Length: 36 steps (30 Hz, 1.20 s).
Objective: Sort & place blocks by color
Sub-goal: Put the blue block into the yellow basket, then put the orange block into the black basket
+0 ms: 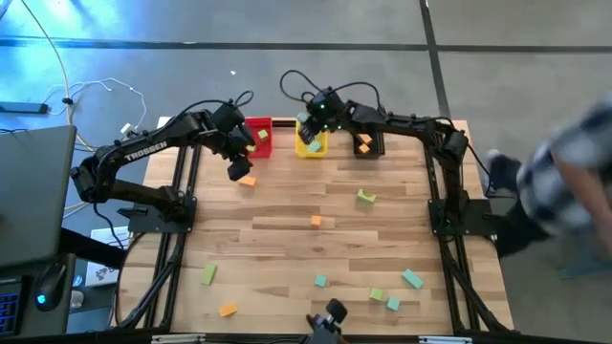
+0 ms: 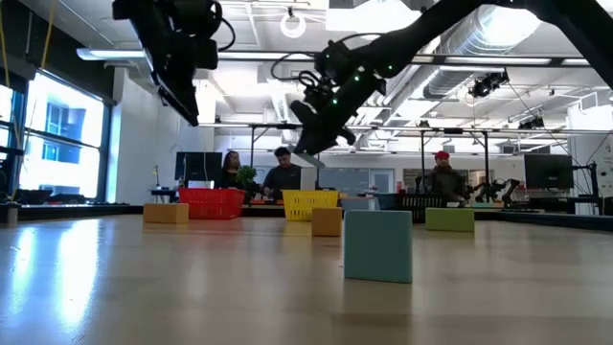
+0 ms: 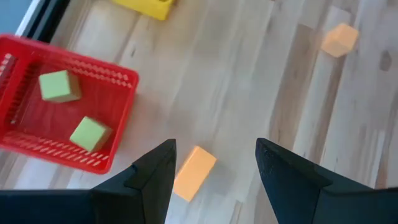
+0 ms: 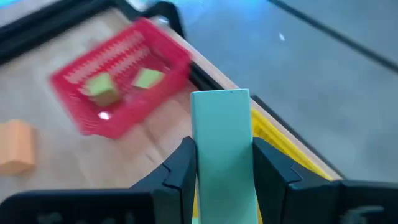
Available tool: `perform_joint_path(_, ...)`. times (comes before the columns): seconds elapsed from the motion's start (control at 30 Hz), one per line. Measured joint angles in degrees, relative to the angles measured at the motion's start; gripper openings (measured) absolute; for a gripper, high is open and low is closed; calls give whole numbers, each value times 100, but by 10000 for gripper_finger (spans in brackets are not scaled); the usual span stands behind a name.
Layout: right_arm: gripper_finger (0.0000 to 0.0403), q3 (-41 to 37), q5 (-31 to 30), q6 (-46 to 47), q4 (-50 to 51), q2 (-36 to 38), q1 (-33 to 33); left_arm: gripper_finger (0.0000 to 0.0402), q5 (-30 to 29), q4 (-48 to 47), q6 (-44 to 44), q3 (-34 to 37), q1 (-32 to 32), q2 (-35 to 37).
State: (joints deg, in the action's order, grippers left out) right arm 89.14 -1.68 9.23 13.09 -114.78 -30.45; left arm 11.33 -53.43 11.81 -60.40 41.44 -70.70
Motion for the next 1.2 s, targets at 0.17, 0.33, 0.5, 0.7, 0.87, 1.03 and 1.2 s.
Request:
perform_joint_path(0.17,97,0,-15,396,-5,-147,-145,207,-3,-74,523,0,-346,0)
perform_joint_path(0.33,97,0,73,573,145,-280,-143,207,-185,-105,790,0,-658,-13)
perform_joint_path(0.5,97,0,111,614,272,-418,-137,207,-931,-208,655,0,-965,-77)
perform_joint_path(0.7,101,0,139,584,389,-451,-134,207,-1335,-427,641,2,-1206,-232)
perform_joint_path(0.87,155,0,164,577,493,-460,-134,207,-1504,-575,835,2,-1296,-510)
perform_joint_path(1.03,183,0,219,474,491,-460,-134,207,-1524,-701,879,2,-1301,-918)
perform_joint_path(1.2,186,0,320,371,504,-418,-143,205,-1671,-700,1054,0,-1314,-1283)
